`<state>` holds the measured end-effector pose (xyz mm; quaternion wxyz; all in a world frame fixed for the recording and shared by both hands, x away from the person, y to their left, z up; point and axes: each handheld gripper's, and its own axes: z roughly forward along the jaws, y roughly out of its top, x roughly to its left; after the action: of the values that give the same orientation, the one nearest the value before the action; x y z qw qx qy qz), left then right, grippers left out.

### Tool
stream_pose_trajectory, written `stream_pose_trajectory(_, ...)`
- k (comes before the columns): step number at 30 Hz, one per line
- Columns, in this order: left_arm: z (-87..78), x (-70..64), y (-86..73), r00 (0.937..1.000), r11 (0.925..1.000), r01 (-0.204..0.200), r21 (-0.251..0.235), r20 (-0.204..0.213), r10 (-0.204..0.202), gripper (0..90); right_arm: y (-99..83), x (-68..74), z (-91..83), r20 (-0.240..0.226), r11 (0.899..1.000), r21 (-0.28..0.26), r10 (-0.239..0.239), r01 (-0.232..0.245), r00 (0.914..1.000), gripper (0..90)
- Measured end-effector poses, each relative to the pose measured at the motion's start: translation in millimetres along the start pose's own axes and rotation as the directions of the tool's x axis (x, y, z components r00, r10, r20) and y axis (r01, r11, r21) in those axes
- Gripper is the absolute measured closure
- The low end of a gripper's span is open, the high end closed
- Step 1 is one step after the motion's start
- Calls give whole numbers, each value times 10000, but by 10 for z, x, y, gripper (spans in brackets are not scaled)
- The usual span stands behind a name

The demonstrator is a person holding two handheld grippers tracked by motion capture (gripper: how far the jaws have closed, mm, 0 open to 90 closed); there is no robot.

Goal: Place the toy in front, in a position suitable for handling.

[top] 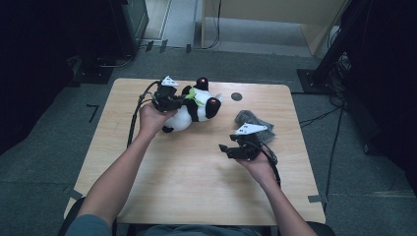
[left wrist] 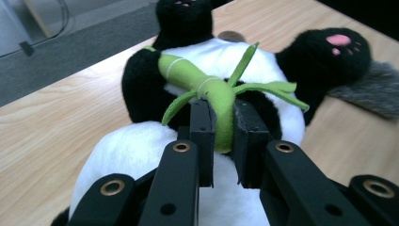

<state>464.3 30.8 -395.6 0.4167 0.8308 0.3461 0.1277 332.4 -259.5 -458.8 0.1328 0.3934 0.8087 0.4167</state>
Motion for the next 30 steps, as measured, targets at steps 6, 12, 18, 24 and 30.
stream_pose_trajectory(6, -143, -168, 10, 9991, 9993, -163, -342, 379, 175, 808, 13, -67, -77, 131, 9995, -213, 215, -212, 9997, 384)
stream_pose_trajectory(12, -250, -298, -59, 9966, 9989, -267, -392, 771, 297, 808, 22, -161, -172, 318, 9983, -401, 428, -415, 9986, 384)
stream_pose_trajectory(18, -382, -417, -135, 9922, 9976, -674, -136, 1044, 685, 808, 23, -263, -267, 579, 9962, -620, 642, -606, 9963, 384)
stream_pose_trajectory(24, -480, -488, -206, 9896, 9971, -741, -149, 1229, 753, 807, 4, -371, -344, 868, 9939, -779, 851, -784, 9926, 384)
stream_pose_trajectory(30, -615, -623, -266, 9834, 9948, -1012, -145, 1498, 1022, 806, -1, -467, -395, 1101, 9920, -853, 1025, -934, 9886, 383)
